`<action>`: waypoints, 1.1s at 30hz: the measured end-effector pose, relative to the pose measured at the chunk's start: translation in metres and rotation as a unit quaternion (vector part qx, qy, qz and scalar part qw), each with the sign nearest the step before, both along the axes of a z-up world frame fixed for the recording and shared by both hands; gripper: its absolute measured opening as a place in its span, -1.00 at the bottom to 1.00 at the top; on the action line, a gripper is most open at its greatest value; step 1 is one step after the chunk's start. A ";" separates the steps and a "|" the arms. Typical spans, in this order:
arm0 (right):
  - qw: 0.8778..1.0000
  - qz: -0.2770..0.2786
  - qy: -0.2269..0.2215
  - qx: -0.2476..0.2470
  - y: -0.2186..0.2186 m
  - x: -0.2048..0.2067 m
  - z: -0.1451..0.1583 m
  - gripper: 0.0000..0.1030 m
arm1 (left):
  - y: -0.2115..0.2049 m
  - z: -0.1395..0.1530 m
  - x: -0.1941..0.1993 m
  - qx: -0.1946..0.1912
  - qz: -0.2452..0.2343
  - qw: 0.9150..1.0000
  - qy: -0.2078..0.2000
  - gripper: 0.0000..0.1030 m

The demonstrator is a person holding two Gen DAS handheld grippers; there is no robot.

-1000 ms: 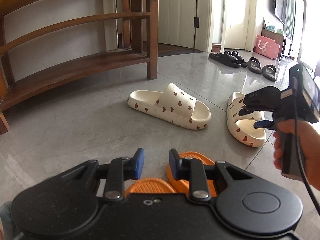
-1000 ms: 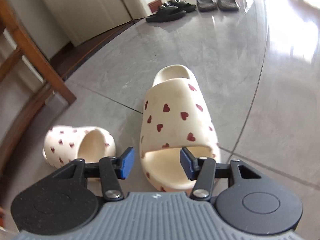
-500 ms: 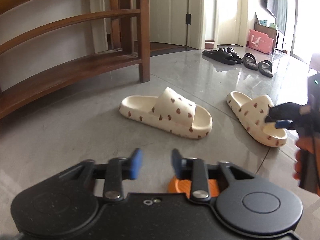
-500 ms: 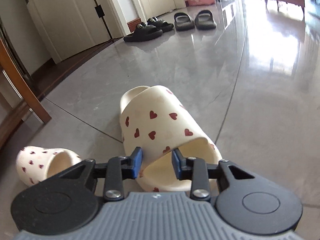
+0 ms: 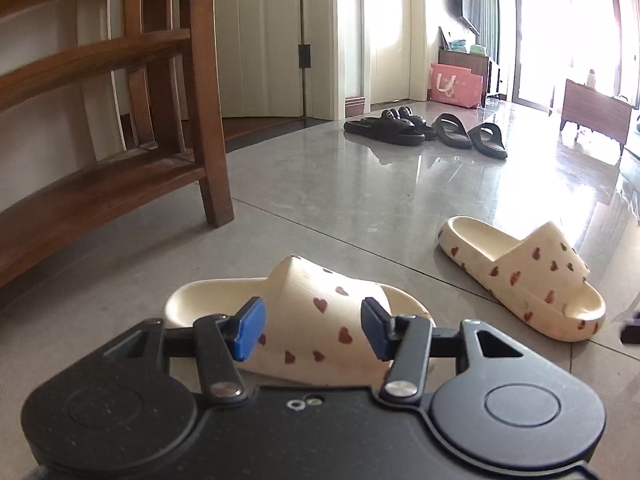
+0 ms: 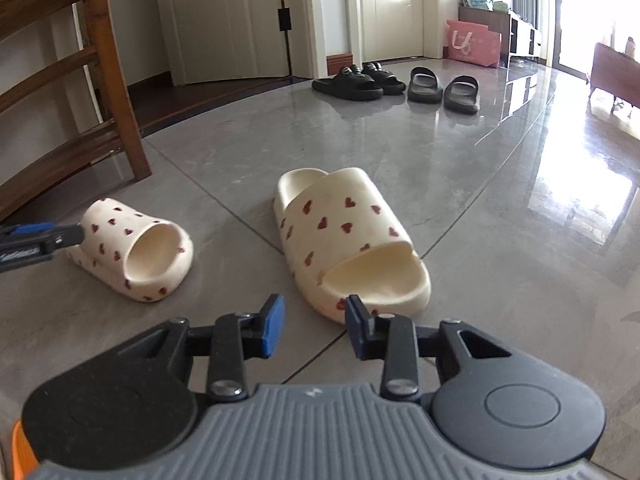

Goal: Organize scattered shoes
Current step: 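Move the left gripper to a cream heart-print slide and grasp its strap, then carry the cream slide with the left gripper toward the orange slides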

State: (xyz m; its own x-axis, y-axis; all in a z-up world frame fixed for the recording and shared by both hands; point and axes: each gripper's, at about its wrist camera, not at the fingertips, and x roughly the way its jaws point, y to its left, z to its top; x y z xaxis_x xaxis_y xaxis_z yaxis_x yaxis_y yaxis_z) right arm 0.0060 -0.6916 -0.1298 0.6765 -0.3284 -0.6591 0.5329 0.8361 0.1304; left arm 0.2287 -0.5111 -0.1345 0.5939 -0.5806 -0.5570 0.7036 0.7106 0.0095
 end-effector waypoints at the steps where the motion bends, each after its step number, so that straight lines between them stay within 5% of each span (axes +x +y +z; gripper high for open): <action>1: 1.000 0.008 0.000 -0.002 0.007 0.001 0.001 -0.25 | -0.002 -0.002 0.005 0.000 -0.006 1.000 0.003 0.01; 7: 0.998 0.056 -0.006 -0.030 0.037 0.011 0.022 -0.14 | -0.008 -0.010 0.028 0.002 -0.027 0.999 0.026 -0.09; 8: 0.998 0.061 -0.008 -0.033 0.038 0.013 0.026 -0.13 | -0.008 -0.009 0.030 -0.002 -0.034 0.999 0.036 -0.27; 15: 0.997 0.060 -0.020 -0.035 0.045 0.013 0.043 -0.11 | -0.007 -0.006 0.019 -0.038 -0.076 0.992 0.090 -0.70; 23: 0.998 0.035 -0.020 -0.048 0.039 0.003 0.048 -0.09 | 0.005 0.000 -0.029 -0.055 -0.141 0.985 0.084 -0.77; 33: 0.998 -0.032 -0.024 -0.051 0.002 -0.025 0.055 -0.02 | 0.001 0.026 -0.091 -0.052 -0.272 0.959 0.058 -0.77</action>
State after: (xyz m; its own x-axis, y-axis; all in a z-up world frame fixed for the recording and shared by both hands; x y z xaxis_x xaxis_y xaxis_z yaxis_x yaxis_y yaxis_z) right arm -0.0188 -0.6900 -0.0749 0.6821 -0.4362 -0.5870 0.5807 0.8109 0.0722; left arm 0.1378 -0.5100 -0.1089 0.1255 -0.8433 -0.5226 0.9624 0.2313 -0.1422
